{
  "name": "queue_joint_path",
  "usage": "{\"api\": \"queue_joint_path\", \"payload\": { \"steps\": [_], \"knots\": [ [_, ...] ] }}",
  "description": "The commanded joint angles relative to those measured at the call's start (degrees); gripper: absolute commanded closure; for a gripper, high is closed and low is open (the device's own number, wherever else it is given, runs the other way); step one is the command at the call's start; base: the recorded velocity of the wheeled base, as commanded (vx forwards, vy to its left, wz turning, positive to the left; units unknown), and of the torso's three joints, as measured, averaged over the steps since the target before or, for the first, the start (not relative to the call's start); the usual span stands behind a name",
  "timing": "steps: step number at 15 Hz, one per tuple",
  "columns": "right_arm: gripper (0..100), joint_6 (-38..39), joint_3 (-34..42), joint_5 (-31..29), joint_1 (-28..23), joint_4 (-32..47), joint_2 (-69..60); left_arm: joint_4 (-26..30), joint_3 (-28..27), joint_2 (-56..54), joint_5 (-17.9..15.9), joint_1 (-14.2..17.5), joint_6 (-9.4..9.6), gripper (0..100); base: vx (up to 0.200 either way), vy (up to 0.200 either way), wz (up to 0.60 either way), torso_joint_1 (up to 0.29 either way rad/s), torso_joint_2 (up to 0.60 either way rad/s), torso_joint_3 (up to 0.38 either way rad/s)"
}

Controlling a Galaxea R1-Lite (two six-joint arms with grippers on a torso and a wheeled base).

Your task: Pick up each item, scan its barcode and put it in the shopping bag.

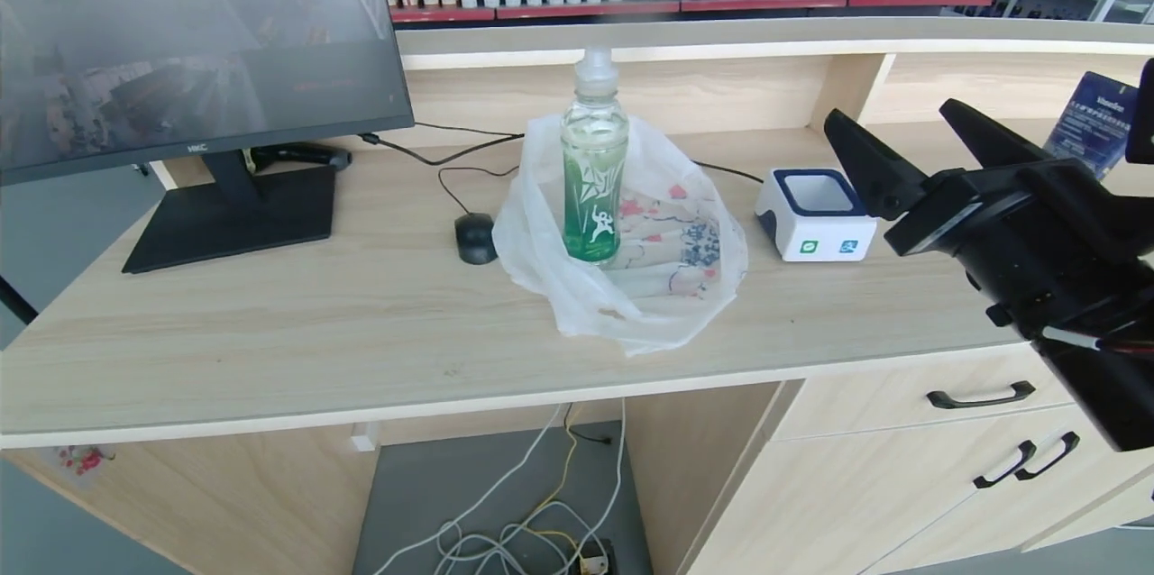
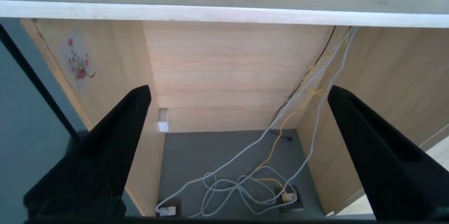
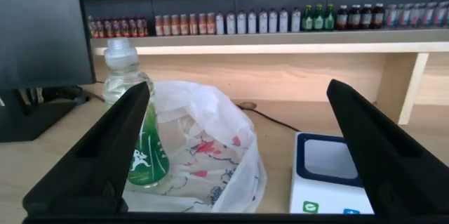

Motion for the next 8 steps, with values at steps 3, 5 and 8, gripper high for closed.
{"api": "queue_joint_path", "payload": {
  "steps": [3,5,8],
  "knots": [
    [0,0.0,-1.4,0.0,-1.1,0.0,1.6,0.0,0.0,0.0,0.0,0.1,-0.02,0,0.000,-0.200,0.00,0.002,0.00,0.005],
    [0,-0.1,-3.0,-0.1,-1.8,0.0,2.2,0.0,0.0,0.0,0.0,0.1,-0.02,0,0.000,-0.200,0.00,0.000,0.00,0.000],
    [0,-0.1,-2.8,0.0,-2.8,0.0,2.3,0.0,0.0,0.0,0.0,0.0,-0.11,0,0.000,-0.200,0.00,0.001,0.00,0.002]
  ]
}}
